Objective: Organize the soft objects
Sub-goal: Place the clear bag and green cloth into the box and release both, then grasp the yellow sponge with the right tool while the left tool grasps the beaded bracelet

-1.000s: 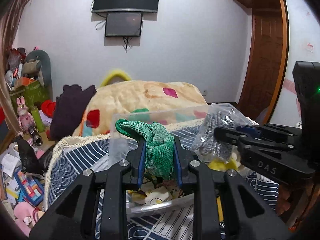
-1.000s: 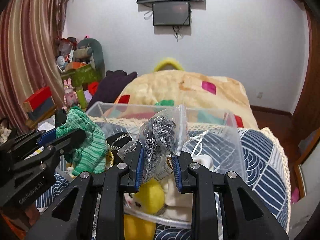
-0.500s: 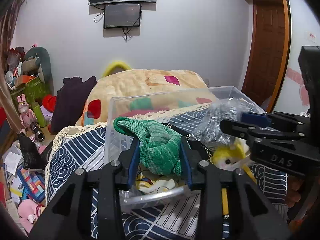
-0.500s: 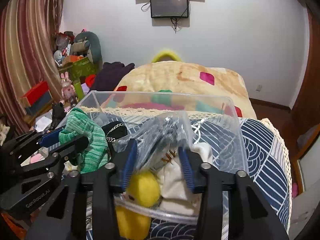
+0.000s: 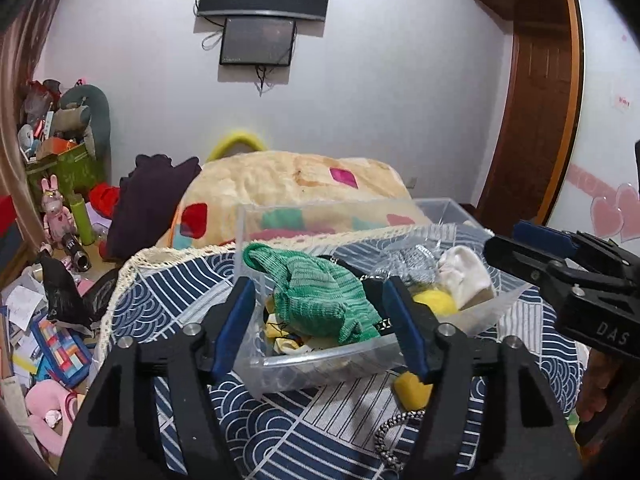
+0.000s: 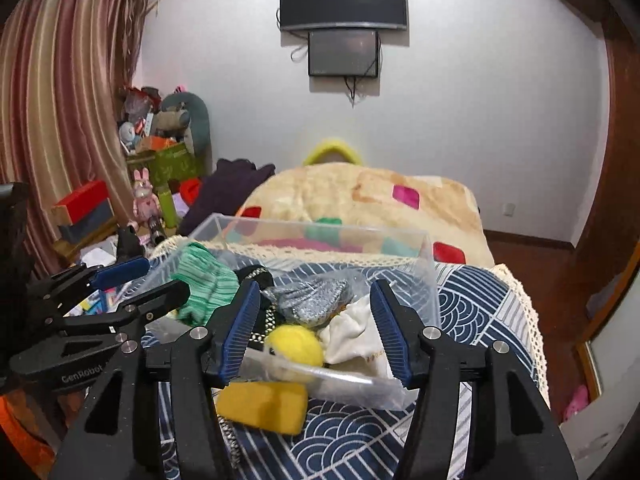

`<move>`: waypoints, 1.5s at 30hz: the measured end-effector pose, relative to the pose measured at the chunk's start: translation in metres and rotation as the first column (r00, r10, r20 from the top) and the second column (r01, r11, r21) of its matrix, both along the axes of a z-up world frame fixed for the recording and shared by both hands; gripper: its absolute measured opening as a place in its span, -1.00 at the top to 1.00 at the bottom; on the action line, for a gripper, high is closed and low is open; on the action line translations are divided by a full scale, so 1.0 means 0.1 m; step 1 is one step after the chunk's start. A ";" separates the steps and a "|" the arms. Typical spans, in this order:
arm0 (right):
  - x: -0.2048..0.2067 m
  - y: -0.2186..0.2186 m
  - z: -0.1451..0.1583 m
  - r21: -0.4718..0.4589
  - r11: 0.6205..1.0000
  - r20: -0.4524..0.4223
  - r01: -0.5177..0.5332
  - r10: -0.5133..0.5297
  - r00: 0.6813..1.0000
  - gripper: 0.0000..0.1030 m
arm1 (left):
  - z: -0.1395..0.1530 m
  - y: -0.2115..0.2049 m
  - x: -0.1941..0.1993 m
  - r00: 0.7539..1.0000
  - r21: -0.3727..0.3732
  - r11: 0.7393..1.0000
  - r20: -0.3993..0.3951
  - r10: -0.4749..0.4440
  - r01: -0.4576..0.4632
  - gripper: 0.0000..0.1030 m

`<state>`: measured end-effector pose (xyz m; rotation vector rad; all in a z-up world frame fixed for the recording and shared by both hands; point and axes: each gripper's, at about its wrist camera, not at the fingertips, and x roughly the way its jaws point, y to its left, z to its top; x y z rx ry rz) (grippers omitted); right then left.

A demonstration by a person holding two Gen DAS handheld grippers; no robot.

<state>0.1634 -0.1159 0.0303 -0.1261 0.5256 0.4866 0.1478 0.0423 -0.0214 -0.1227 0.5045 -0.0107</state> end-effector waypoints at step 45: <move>-0.17 0.17 -0.85 -0.041 0.995 -0.219 -0.092 0.080 0.972 0.03 | -0.88 -0.59 -0.34 0.939 0.073 0.959 -0.237 -0.249 0.273 0.87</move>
